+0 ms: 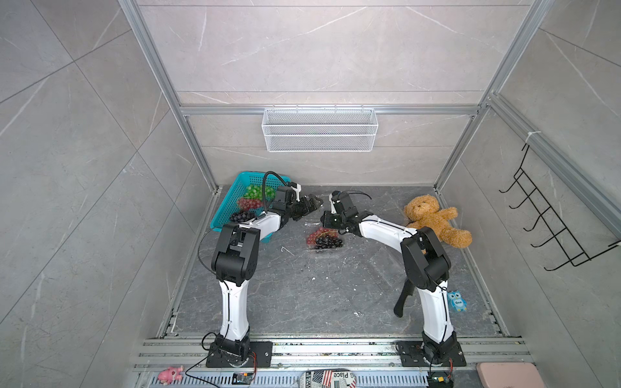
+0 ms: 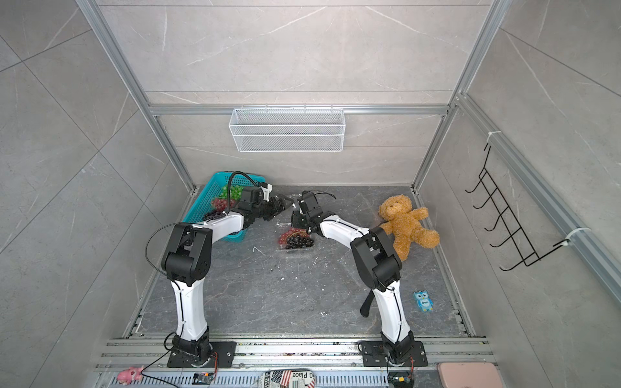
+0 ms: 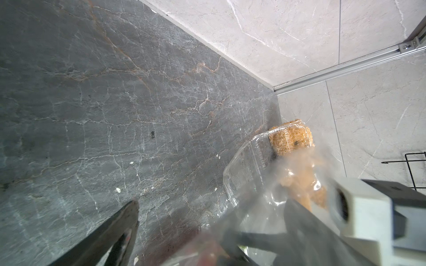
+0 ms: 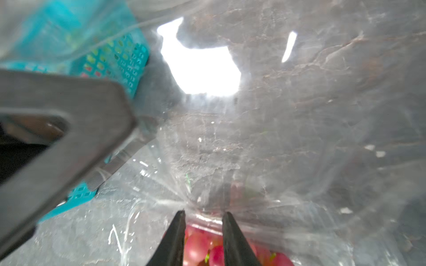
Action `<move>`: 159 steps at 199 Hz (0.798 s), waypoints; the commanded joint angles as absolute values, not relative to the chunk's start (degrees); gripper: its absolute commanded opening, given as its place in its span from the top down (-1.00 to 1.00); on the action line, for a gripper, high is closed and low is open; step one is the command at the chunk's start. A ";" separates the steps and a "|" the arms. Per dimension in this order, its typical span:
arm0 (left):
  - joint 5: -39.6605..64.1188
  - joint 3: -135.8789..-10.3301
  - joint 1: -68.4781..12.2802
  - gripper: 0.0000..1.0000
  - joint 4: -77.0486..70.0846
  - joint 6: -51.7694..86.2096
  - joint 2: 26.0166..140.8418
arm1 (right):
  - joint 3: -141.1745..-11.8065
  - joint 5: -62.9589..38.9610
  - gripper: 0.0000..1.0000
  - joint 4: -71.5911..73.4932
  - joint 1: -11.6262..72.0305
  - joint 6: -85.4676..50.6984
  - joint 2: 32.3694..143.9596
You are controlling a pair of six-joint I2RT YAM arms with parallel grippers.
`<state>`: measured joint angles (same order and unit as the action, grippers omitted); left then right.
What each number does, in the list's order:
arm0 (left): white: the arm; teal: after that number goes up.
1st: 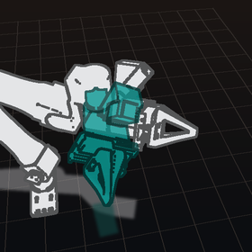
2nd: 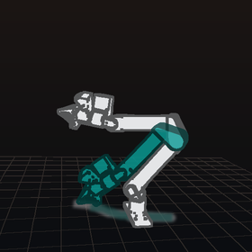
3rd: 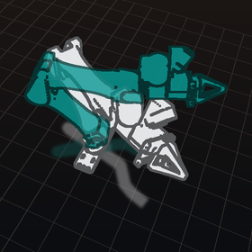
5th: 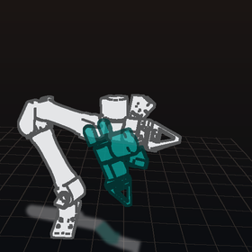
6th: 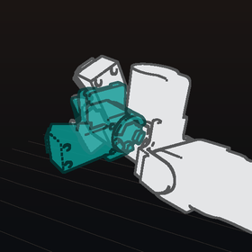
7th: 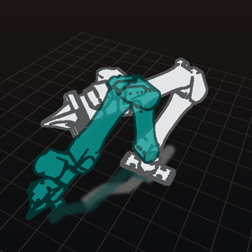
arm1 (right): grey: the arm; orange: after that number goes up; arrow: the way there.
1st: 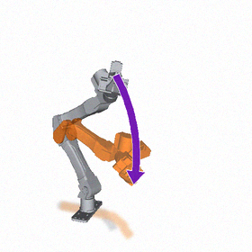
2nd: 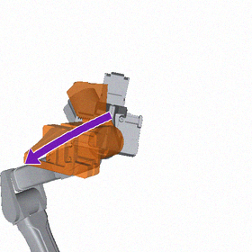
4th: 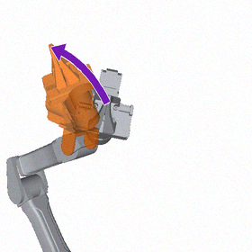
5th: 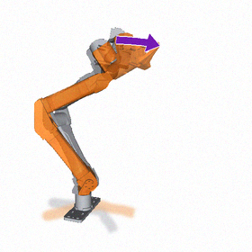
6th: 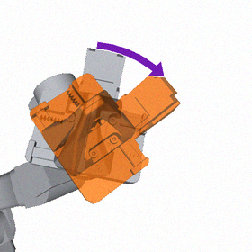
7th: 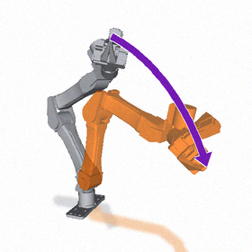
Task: Pack grapes into containers
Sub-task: Close the packing box at the center of the board.
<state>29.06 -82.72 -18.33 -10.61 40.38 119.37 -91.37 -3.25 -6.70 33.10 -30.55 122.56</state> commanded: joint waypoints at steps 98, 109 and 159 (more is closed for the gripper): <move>31.45 -82.67 -18.28 -1.00 -14.14 41.64 114.96 | -96.48 0.27 0.58 -8.39 34.11 -30.94 126.54; 31.48 -82.57 -18.28 -1.00 -14.41 41.83 114.96 | -96.70 0.37 0.59 -8.33 34.19 -30.93 126.72; 31.92 -81.54 -18.28 -1.00 -15.95 43.23 114.30 | -97.42 1.06 0.67 -6.73 34.19 -31.70 127.74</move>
<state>29.15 -81.78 -18.26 -12.49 41.80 118.10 -95.66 0.32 -7.62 33.58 -30.55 125.38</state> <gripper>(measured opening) 0.998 0.169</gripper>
